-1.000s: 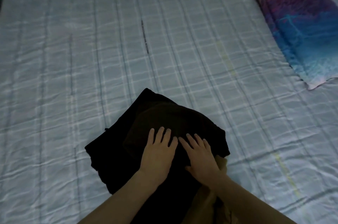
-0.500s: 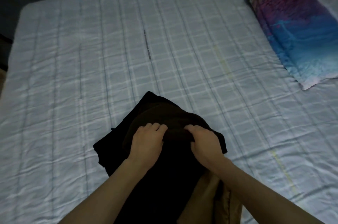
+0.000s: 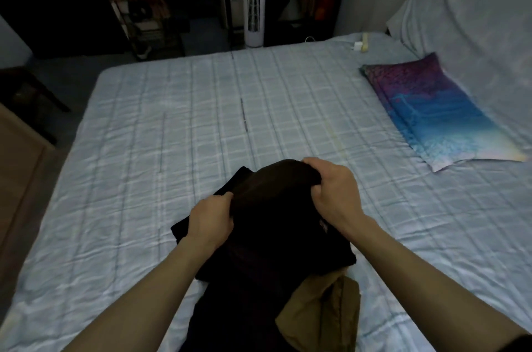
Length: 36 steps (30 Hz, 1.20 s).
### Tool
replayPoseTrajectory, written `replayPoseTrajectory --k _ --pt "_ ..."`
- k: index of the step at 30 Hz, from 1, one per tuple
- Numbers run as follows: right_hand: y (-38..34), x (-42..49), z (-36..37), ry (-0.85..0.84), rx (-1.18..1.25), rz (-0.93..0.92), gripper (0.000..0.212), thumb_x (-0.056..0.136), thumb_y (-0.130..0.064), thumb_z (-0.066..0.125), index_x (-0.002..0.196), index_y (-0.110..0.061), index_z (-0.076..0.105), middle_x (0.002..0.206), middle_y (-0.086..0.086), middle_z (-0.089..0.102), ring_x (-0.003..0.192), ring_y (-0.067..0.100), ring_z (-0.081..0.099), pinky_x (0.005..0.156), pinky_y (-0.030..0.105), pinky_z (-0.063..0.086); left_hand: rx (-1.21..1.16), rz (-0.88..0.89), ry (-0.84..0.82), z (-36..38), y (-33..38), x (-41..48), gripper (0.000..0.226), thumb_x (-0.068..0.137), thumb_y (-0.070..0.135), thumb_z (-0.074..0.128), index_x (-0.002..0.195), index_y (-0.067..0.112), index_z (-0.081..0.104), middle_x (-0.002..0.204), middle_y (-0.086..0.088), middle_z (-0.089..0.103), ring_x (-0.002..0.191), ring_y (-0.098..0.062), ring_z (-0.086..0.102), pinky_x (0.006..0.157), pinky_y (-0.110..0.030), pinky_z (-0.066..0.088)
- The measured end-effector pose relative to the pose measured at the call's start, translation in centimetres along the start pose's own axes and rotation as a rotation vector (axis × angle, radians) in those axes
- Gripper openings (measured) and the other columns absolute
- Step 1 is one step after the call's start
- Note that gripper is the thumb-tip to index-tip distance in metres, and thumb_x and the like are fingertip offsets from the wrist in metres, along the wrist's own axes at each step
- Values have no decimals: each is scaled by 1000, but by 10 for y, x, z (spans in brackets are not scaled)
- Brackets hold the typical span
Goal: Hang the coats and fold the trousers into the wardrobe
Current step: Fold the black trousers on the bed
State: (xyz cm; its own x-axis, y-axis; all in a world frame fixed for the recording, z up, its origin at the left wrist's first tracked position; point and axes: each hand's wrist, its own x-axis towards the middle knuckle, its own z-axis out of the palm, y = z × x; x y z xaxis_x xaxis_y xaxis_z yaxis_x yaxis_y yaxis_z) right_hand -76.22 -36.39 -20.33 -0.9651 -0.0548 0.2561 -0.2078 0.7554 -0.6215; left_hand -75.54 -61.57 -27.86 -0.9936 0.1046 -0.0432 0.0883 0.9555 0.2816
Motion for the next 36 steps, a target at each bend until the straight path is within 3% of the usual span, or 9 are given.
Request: replayPoseTrajectory --k 2,6,10,16,20,26,33,36 --pt "-14 -6 -17 48 1 3 52 67 8 53 107 -20 70 82 -4 71 71 13 62 65 22 48 -45 -16 62 -26 3 -11 10 84 6 58 82 15 54 70 2 57 59 -15 49 49 -29 34" --pt "-35 -21 -49 106 -15 -13 50 70 7 54 109 -20 71 81 -6 69 70 10 60 63 11 42 -160 2 256 -93 8 -32 19 76 2 61 88 15 66 71 -3 66 64 -24 61 57 -36 52" --pt "-56 -37 -73 154 -12 -79 45 73 1 57 109 -23 71 86 -2 73 76 17 66 69 31 54 -178 16 396 -158 16 -53 31 75 0 59 96 19 71 74 -4 69 68 -26 64 61 -37 53" --pt "-83 -52 -104 212 -10 -164 28 80 -5 63 100 -24 71 81 -6 71 72 12 63 65 28 51 -127 85 521 -225 31 -95 28 80 3 58 92 25 71 76 3 69 72 -20 65 64 -36 52" --pt "-79 -67 -102 178 -3 -155 8 85 -19 71 92 -23 71 77 -6 69 70 14 64 61 30 49 -49 99 601 -258 36 -128 28 80 1 58 94 22 71 79 -1 70 76 -25 65 71 -44 55" --pt "-81 -87 -69 6 79 -109 17 80 -15 72 93 -25 69 83 -7 69 78 14 64 70 37 55 88 -8 567 -272 17 -184 32 79 2 59 98 25 70 84 -1 71 79 -28 65 70 -44 54" --pt "-145 -107 -60 136 322 -233 11 81 -15 76 87 -20 69 79 -11 66 76 1 61 69 10 41 182 -240 425 -268 -54 -242 26 75 8 59 91 28 65 83 -3 69 79 -33 65 64 -39 49" --pt "-173 -118 -65 177 367 -263 10 82 -14 76 88 -19 69 80 -10 66 77 1 61 70 11 44 169 -263 391 -258 -73 -256 23 78 14 60 92 31 64 88 -3 70 82 -33 65 65 -38 49"
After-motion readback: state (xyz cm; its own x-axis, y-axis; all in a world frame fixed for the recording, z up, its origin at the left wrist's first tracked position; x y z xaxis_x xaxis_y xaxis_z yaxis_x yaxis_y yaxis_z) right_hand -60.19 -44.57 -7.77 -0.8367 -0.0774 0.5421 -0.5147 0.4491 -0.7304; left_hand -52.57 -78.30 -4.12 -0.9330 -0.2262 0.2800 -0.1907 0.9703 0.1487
